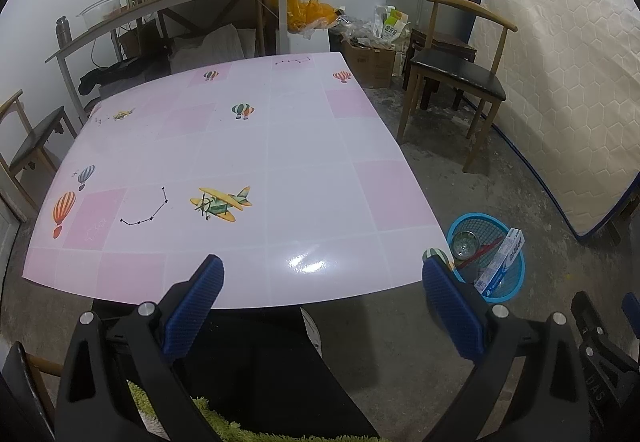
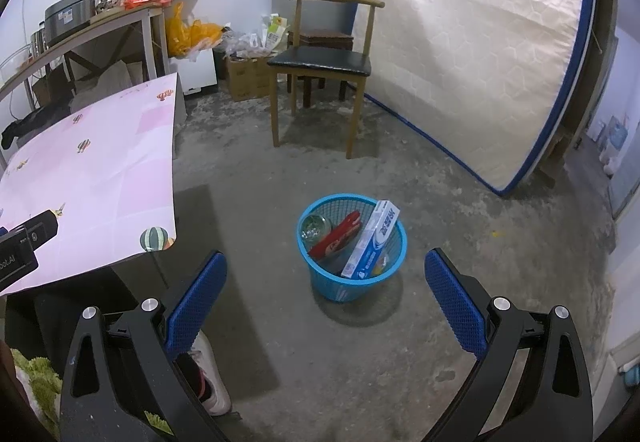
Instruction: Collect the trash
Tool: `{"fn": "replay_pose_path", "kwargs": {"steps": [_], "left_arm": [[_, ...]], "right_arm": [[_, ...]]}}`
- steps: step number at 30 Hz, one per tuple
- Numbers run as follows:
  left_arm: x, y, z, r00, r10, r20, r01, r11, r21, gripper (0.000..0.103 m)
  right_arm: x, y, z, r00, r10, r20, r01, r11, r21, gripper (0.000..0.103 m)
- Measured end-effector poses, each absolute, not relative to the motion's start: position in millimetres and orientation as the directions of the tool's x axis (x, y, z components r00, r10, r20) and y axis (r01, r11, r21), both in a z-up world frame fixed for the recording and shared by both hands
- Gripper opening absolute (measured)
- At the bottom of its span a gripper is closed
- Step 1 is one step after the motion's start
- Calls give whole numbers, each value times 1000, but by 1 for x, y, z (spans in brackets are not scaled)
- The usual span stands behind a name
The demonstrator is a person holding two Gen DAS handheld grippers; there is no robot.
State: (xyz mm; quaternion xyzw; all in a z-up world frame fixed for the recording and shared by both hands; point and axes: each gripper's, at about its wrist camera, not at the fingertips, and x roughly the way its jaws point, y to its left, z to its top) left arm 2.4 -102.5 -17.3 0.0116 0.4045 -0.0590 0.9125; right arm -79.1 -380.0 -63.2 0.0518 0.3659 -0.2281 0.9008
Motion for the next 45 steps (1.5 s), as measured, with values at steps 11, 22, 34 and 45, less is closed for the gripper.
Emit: {"fn": "replay_pose_path", "kwargs": {"steps": [11,22,34,45], "left_arm": [[2,-103,-17,666,-99,-739,117,993,-27,97],[2,-104,-16,665,-100,-741,118,993,-28,97],[1,-105,-16,662,-101,-742,117,993,-30,97],[-1,-106,-20,662,-103,-743,113,993,-37,97]], "right_arm": [[-78,-380,-62,628,-372,-684,448,891,-73,95],[-78,-380,-62,627,-372,-684,448,891,-75,95],[-77,-380,-62,627,-372,-684,447,892,-75,95],[-76,-381,-60,631,-370,-681,440,895,-79,95]]}}
